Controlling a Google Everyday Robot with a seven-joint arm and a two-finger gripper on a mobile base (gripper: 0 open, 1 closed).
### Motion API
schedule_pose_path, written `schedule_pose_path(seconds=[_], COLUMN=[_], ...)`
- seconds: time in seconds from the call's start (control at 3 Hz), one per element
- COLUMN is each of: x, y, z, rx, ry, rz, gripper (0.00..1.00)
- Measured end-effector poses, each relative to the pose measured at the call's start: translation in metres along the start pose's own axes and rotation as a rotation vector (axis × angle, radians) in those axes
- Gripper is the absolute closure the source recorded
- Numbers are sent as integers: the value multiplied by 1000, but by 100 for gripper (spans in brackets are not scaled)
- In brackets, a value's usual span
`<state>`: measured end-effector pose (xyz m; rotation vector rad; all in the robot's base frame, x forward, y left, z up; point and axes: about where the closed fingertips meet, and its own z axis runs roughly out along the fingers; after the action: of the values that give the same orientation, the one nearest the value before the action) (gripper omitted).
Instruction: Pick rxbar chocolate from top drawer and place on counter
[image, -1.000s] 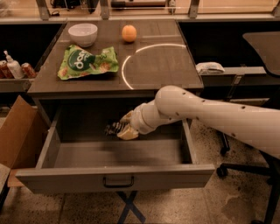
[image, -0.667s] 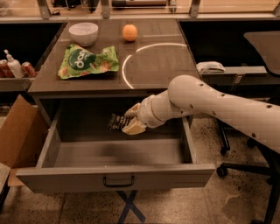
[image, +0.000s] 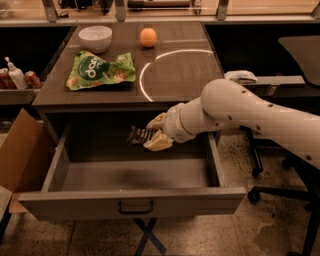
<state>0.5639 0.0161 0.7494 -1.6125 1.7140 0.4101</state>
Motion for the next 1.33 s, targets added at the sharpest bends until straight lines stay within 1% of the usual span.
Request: schedule_pose_path(seconds=[0.33, 0.67, 1.0, 1.33], x=[-23, -44, -58, -63], y=[-4, -12, -31, -61], z=[-42, -80, -105, -116], rx=[67, 136, 197, 240], ry=[-24, -34, -55, -83], rz=[-45, -89, -113, -105], gripper=[100, 100, 100, 100])
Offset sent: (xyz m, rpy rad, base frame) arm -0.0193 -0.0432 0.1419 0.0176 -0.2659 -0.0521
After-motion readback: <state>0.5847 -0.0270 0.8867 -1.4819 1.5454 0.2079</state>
